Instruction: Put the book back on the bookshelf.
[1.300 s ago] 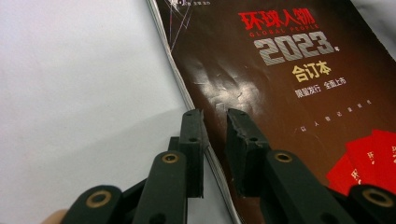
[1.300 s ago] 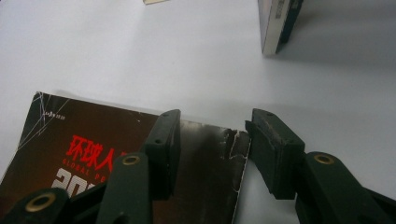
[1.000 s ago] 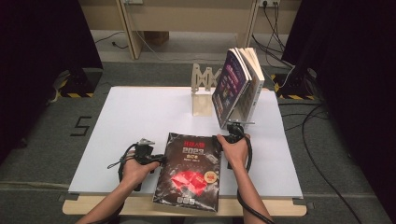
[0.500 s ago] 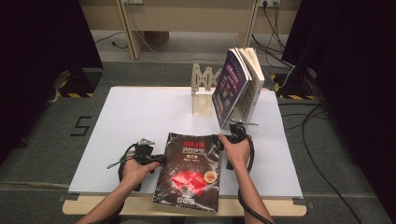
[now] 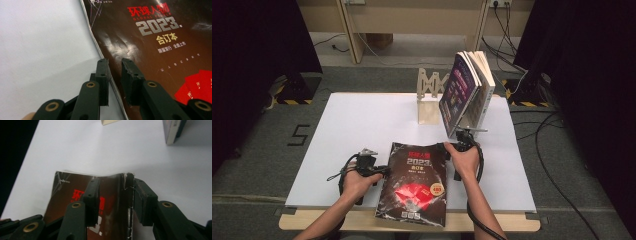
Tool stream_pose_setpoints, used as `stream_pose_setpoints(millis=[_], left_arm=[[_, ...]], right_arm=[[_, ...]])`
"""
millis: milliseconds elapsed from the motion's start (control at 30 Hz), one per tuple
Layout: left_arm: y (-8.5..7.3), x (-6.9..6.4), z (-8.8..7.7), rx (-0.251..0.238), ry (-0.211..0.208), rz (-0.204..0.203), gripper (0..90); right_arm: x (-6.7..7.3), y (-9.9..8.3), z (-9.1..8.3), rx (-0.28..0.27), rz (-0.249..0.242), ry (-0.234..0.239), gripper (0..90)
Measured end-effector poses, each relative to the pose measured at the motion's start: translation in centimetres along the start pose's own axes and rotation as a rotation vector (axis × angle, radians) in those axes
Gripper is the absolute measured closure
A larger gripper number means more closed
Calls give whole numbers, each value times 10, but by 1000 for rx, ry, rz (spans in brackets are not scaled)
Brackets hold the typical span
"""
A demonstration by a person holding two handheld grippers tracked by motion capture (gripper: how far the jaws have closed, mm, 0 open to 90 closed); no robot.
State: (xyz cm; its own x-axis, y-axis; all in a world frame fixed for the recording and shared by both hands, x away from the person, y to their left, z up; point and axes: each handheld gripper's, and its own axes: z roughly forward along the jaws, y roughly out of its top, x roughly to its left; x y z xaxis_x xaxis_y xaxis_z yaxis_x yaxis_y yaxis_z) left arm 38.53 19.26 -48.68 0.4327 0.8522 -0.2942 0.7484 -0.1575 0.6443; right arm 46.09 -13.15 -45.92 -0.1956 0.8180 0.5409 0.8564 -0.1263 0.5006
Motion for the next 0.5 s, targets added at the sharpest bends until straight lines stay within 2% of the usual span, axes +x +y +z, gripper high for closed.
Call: stream_pose_setpoints(millis=[267, 400, 500], left_arm=[[-1, 0, 0, -6, 0, 1, 757], [-1, 0, 0, -6, -3, -1, 756], [0, 0, 0, -2, -2, 1, 757]], right_arm=[[-11, -8, 2, 35, 19, 14, 591], [-17, -14, 6, 111, 24, 24, 606], [-16, -14, 5, 98, 9, 32, 616]])
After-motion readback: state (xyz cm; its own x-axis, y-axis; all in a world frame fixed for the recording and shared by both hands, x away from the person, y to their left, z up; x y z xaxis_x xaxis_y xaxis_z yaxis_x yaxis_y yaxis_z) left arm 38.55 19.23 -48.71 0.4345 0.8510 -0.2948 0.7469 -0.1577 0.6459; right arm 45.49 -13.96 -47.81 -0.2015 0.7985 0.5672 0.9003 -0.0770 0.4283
